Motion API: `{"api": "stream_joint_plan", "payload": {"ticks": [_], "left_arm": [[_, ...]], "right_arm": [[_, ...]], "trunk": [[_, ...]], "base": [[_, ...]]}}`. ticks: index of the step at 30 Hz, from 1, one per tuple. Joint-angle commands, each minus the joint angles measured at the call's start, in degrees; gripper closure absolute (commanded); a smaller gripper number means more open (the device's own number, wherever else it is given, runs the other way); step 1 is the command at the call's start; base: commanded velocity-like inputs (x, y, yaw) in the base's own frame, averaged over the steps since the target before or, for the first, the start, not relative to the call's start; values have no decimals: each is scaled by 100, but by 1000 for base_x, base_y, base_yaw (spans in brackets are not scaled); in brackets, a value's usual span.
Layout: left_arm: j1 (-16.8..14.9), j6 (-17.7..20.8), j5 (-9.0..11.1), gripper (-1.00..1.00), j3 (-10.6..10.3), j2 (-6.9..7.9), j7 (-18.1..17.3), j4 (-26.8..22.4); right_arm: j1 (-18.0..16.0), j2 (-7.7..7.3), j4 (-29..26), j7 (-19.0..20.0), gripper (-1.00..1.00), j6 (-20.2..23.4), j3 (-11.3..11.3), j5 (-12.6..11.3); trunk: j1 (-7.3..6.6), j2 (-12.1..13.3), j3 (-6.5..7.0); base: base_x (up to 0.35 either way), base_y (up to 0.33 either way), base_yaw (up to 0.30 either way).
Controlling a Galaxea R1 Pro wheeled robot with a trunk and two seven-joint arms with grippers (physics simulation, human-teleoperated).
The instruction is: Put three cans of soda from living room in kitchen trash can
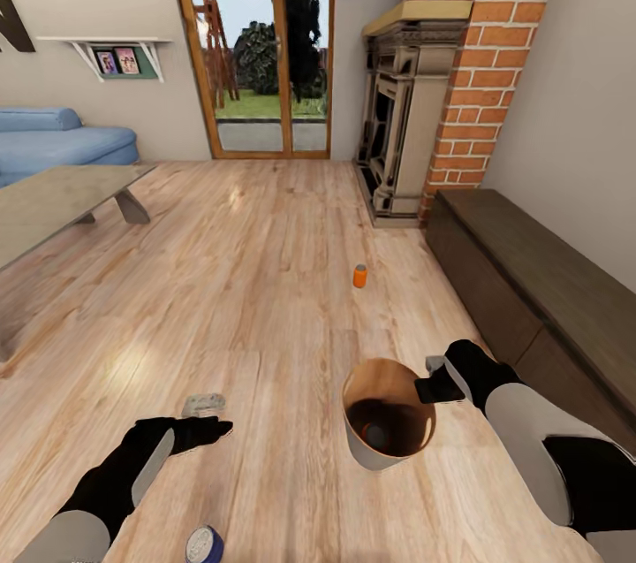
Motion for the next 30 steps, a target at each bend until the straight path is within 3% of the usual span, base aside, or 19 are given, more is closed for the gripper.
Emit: {"api": "stream_joint_plan", "payload": {"ticks": [1, 8, 14, 17, 21, 22, 30], "left_arm": [[-1, 1, 46, -100, 48, -1, 127, 3], [17, -14, 116, -100, 121, 26, 937, 217], [9, -49, 121, -100, 113, 30, 1081, 739], [8, -54, 120, -100, 113, 43, 1077, 821], [9, -52, 117, -100, 105, 46, 1050, 864], [12, -55, 107, -100, 98, 37, 1042, 871], [23, -65, 88, -100, 53, 12, 1063, 871]], "right_arm": [[-3, 4, -1, 20, 100, 18, -37, -120], [-1, 19, 3, 4, 100, 10, -36, -118], [-14, 23, -1, -6, 100, 146, -32, -110], [-79, -10, -15, 1, 100, 599, -30, -108], [-490, -81, -220, 35, 100, 1241, -30, -111], [-715, -167, -257, 53, 100, 1246, -37, -120], [-1373, -418, -17, 83, 100, 1246, -52, -132]], "trunk": [[0, 0, 1], [0, 0, 1], [0, 0, 1], [0, 0, 1], [0, 0, 1], [0, 0, 1], [0, 0, 1]], "base": [[236, -123, 0], [86, -43, 0], [9, -5, 0], [2, -1, 0], [0, 0, 0], [0, 0, 0], [0, 0, 0]]}}
